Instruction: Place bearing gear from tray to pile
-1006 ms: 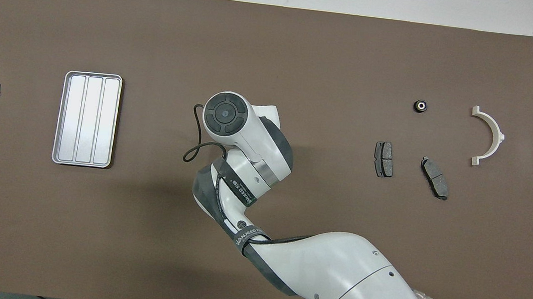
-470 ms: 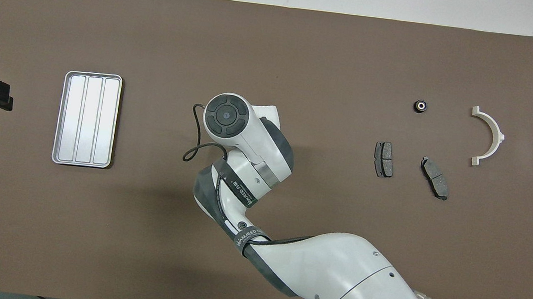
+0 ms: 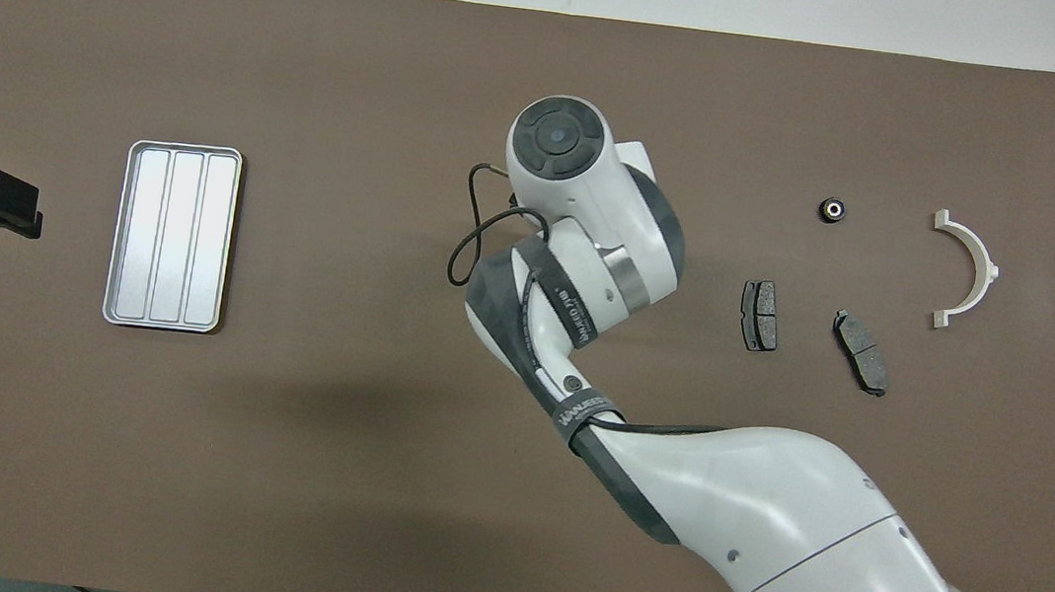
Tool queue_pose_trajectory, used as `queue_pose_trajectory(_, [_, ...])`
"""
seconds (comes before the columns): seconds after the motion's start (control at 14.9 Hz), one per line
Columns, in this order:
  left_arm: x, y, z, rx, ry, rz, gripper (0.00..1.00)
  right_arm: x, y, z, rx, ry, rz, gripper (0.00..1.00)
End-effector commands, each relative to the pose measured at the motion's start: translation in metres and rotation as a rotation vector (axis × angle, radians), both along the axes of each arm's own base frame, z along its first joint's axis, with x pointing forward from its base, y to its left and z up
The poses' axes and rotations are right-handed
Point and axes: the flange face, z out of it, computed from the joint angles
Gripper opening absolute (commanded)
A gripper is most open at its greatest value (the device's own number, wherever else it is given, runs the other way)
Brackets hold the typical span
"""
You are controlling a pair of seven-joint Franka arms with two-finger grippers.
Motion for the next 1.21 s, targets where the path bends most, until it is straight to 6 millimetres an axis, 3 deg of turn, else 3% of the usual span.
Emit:
queue_pose_trajectory(0.0, [-0.011, 0.000, 0.002, 0.003, 0.016, 0.008, 1.00, 0.016, -0.056, 0.038, 0.004, 0.034, 0.167, 0.00])
queue_pose_trajectory(0.2, [-0.011, 0.002, 0.001, -0.001, 0.019, 0.007, 1.00, 0.042, -0.140, 0.040, 0.010, 0.059, 0.311, 0.00])
queue_pose_trajectory(0.34, [-0.012, 0.002, 0.000, -0.004, 0.024, 0.004, 1.00, 0.048, -0.188, 0.023, 0.017, 0.056, 0.384, 0.00])
queue_pose_trajectory(0.47, [-0.013, 0.001, -0.001, -0.003, 0.033, 0.010, 1.00, 0.043, -0.219, 0.001, 0.022, 0.024, 0.431, 0.00])
queue_pose_trajectory(0.74, [-0.012, -0.003, 0.001, -0.003, 0.020, 0.001, 1.00, 0.037, -0.253, -0.032, 0.025, -0.014, 0.451, 0.00])
queue_pose_trajectory(0.94, [-0.012, -0.008, 0.000, -0.002, 0.019, -0.006, 1.00, 0.033, -0.259, -0.047, 0.027, -0.030, 0.458, 0.00])
queue_pose_trajectory(1.14, [-0.013, -0.014, 0.001, -0.002, 0.020, -0.022, 1.00, 0.033, -0.261, -0.047, 0.028, -0.034, 0.454, 0.00])
